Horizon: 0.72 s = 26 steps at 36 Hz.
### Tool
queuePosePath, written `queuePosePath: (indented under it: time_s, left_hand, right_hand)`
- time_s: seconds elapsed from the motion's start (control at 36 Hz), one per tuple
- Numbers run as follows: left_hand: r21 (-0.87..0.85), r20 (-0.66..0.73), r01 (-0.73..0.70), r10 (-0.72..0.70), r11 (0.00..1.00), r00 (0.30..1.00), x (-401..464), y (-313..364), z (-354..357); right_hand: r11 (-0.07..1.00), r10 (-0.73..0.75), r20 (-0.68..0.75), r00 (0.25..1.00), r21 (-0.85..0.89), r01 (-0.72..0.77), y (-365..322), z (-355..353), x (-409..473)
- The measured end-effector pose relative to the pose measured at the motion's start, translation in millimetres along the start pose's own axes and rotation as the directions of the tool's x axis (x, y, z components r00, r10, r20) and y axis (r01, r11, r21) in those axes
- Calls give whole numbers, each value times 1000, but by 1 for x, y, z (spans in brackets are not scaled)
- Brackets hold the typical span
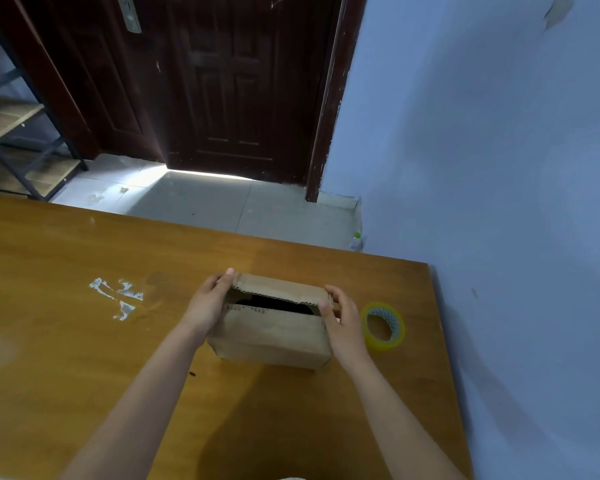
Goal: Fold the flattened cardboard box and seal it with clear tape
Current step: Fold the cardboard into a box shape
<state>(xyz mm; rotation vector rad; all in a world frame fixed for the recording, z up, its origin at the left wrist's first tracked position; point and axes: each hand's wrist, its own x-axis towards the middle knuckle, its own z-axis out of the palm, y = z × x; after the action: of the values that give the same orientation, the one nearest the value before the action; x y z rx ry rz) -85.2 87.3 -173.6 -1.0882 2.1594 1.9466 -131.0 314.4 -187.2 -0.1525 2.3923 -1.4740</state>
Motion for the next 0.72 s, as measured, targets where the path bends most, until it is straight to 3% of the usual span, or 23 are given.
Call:
queuePosePath:
  time_s: [0.11, 0.17, 0.28, 0.42, 0.47, 0.61, 0.72]
  left_hand:
    - [114, -116, -44, 57, 993, 992, -2, -6, 10]
    - [156, -127, -69, 89, 985, 988, -4, -10, 11]
    - [157, -117, -22, 41, 987, 992, -4, -19, 7]
    - [3, 21, 173, -173, 985, 985, -13, -28, 5]
    - [12, 44, 121, -122, 993, 992, -17, -29, 2]
    - [-20, 23, -133, 133, 991, 991, -30, -31, -4]
    - [-93, 10, -319, 321, 943, 947, -35, -31, -10]
  right_hand:
    - [1000, 0, -87, 996, -15, -1, 5, 12, 0]
    - [997, 73, -110, 991, 49, -68, 6, 15, -1]
    - [886, 364, 38, 931, 292, -359, 3, 11, 0]
    - [769, 463, 287, 838, 340, -541, 11, 12, -5]
    - [803, 413, 272, 869, 340, -489, 7, 10, -9]
    - [946, 153, 122, 981, 268, -181, 4, 5, -15]
    - [969, -19, 71, 997, 248, 1, -1, 1, -14]
